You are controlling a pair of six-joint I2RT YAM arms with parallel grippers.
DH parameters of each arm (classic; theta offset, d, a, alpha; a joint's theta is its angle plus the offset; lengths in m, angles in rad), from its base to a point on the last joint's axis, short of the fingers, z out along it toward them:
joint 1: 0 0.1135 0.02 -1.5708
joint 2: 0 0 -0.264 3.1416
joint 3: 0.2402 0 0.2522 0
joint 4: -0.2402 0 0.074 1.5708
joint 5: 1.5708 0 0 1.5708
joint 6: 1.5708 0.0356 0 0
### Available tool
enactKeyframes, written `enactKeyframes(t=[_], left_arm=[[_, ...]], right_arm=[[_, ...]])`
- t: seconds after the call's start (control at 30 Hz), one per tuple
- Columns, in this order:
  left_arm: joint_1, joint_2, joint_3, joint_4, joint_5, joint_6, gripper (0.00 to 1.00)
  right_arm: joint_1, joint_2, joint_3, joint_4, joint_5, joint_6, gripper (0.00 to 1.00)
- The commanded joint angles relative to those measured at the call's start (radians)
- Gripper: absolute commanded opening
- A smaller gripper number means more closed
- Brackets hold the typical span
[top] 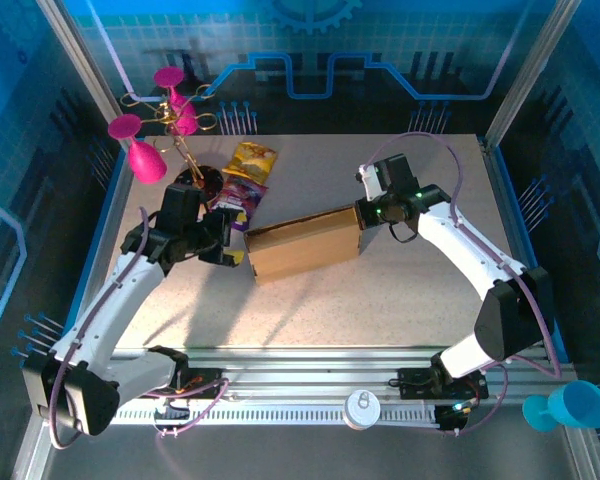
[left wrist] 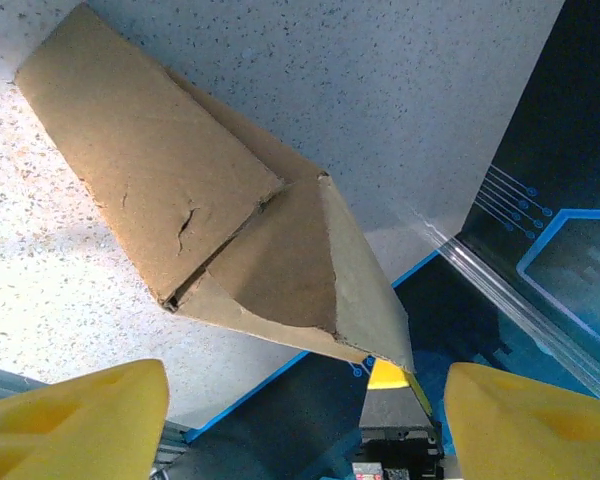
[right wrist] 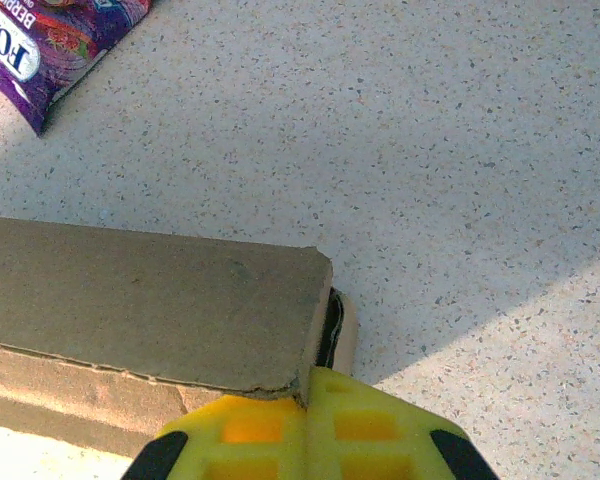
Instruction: Fold the paper box
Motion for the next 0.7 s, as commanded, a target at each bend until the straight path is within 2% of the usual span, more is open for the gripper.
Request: enactKeyframes(t=[0.0,0.07,0.23,0.67], left_arm=[[-0.018,0.009,-0.047,0.060,-0.004,-0.157,0.77],[-0.036,0.022,-0.071,0.106,-0.002,-0.210,0.77],[-0.061,0.057,-0.069,0.107,0.003,-0.225,0.76],[-0.072,0.035,-0.181,0.163,-0.048,-0.245,0.57]], right_arm=[[0.016,-0.009,-0.009,-0.002,-0.023,-0.011,0.00],[0.016,-0.010,-0.009,-0.003,-0.022,-0.013,0.00],[0.019,-0.006,-0.004,-0.003,-0.023,-0.009,0.00],[0.019,-0.012,-0.001,-0.002,-0.033,-0.008,0.00]])
